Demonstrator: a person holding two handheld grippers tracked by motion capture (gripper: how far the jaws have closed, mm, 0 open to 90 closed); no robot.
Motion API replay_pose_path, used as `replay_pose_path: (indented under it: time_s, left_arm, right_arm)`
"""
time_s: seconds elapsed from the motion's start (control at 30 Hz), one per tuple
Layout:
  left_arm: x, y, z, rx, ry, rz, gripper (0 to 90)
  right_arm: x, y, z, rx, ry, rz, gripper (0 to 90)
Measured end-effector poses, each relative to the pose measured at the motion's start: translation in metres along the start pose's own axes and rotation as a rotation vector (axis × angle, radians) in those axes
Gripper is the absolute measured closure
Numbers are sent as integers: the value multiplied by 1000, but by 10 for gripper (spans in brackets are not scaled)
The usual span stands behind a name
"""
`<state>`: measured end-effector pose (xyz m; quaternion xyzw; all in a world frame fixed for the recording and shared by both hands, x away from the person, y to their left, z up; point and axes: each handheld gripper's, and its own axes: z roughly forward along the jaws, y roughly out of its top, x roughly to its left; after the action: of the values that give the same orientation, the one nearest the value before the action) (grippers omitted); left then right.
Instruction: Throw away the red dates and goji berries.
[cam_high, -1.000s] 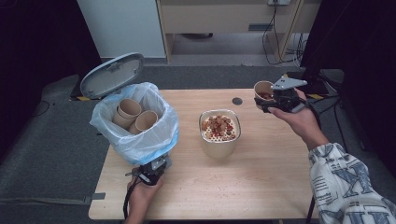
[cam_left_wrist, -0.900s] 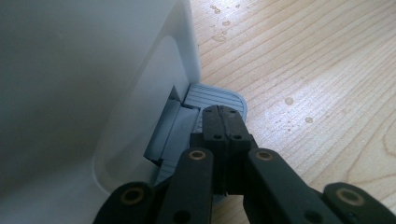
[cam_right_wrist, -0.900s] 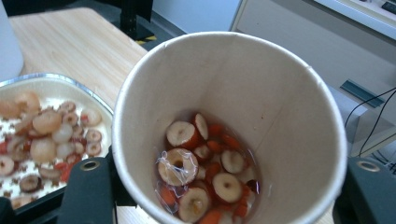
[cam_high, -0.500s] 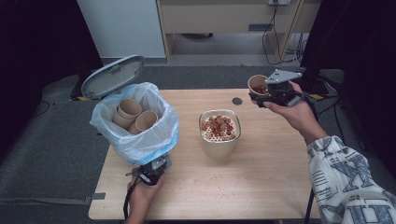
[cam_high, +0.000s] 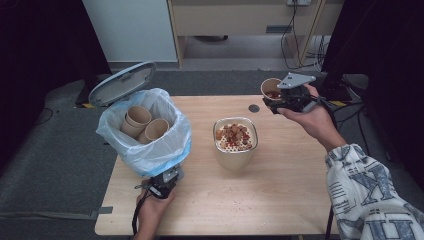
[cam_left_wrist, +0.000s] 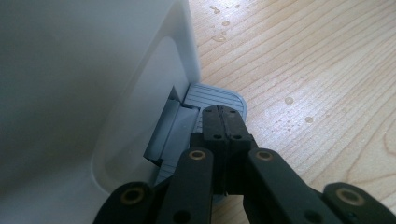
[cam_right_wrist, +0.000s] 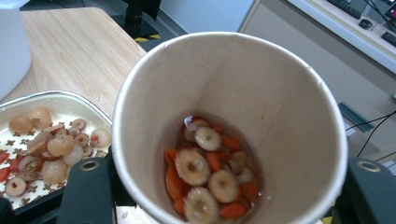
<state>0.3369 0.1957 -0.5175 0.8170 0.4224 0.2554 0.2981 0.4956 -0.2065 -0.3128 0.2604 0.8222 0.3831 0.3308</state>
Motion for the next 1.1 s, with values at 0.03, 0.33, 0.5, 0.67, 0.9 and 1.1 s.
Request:
replay_pose_path:
  time_s: [0.03, 0.33, 0.5, 0.67, 0.9, 1.1]
  left_arm:
    - [0, 0, 0, 0, 0, 0, 895]
    - [0, 0, 0, -2, -1, -3, 895]
    - [0, 0, 0, -2, -1, -3, 895]
    - [0, 0, 0, 0, 1, 4, 895]
    - [0, 0, 0, -1, -1, -1, 895]
    - [-1, 0, 0, 0, 0, -6, 895]
  right_arm:
    - [0, 1, 0, 3, -2, -7, 334]
    - [2, 10, -3, 10, -25, -66, 333]
    - [2, 18, -4, 3, -38, -103, 334]
    - [2, 23, -6, -13, -44, -122, 336]
    - [4, 29, -6, -11, -55, -170, 336]
    - [4, 32, -8, -16, -58, -178, 337]
